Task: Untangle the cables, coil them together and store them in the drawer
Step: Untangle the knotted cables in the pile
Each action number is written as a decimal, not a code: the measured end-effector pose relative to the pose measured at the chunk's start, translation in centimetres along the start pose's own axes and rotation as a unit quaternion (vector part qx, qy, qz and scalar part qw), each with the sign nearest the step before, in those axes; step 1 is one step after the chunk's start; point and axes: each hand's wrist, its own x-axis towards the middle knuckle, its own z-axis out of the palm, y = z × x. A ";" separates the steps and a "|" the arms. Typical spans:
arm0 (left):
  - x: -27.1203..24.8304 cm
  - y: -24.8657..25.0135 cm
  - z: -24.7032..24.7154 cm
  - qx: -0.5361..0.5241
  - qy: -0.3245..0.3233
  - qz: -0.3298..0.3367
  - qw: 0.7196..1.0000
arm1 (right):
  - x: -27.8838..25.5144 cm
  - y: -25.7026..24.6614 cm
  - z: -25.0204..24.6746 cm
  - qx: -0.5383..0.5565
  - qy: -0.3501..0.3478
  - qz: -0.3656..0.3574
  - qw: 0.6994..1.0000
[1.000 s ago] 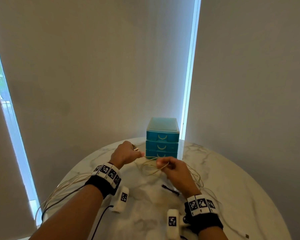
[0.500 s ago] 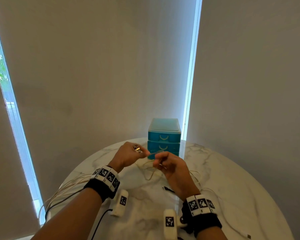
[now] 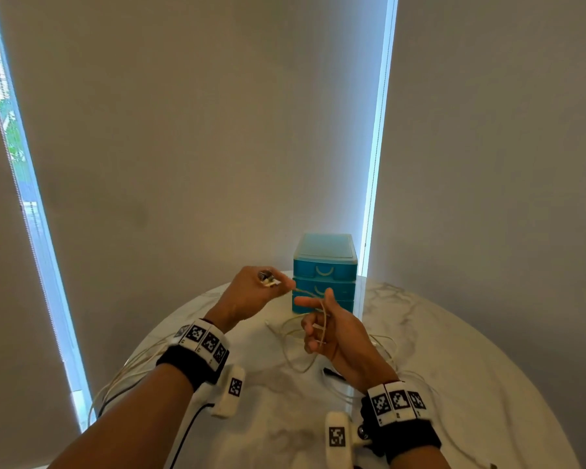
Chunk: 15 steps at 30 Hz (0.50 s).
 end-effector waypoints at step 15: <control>-0.4 2.6 1.8 -0.288 0.023 -0.178 0.941 | 0.5 1.6 1.1 0.036 0.009 -0.027 0.999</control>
